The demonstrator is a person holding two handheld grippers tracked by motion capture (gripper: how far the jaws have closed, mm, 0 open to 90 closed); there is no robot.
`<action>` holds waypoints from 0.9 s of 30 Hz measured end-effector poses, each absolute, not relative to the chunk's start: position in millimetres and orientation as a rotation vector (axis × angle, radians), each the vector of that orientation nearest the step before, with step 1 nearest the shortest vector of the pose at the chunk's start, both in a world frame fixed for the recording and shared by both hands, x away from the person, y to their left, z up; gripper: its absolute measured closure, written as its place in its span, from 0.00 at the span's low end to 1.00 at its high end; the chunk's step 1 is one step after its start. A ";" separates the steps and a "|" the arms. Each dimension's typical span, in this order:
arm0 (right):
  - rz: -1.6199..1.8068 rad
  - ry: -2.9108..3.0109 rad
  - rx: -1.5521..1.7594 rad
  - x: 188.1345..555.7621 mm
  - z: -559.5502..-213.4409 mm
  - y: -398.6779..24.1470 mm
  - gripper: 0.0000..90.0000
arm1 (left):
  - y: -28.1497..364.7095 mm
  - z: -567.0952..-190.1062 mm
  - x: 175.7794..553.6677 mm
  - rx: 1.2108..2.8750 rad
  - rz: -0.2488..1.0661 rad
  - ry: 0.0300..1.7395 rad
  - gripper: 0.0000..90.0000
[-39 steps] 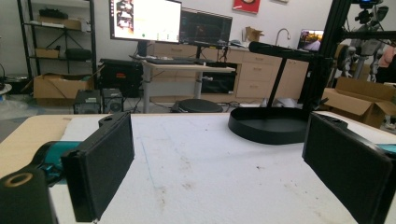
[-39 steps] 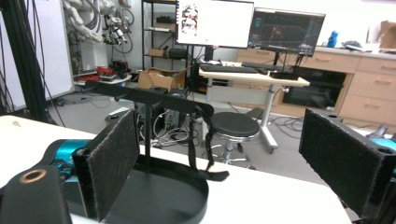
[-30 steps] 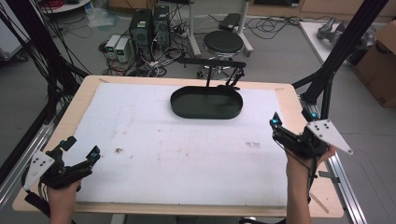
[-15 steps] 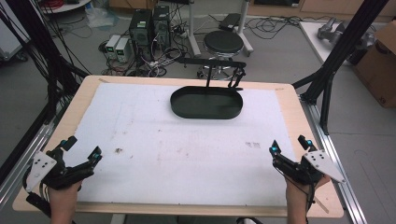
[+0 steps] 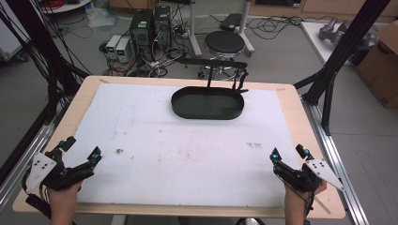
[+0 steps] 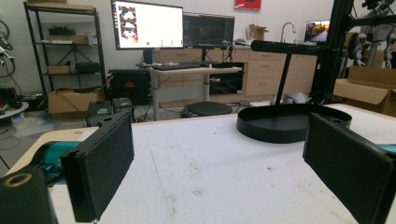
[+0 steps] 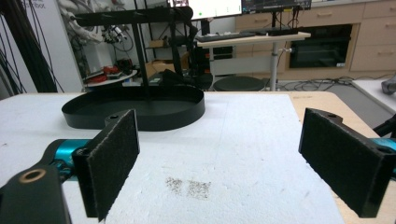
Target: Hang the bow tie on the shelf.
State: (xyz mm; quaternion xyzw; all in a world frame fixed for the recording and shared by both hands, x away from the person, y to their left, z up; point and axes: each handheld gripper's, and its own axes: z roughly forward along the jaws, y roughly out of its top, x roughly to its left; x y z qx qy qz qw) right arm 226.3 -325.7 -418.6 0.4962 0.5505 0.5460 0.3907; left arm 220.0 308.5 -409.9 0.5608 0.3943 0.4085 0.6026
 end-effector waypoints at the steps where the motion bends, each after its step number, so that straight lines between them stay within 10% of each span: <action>1: 1.394 1.392 1.249 225.4 -417.6 -326.0 0.13 | 308.4 -410.1 220.1 1.298 0.947 0.913 0.10; 27: 1.417 1.399 1.225 225.1 -416.5 -321.2 0.13 | 309.5 -412.9 218.1 1.312 0.956 0.924 0.09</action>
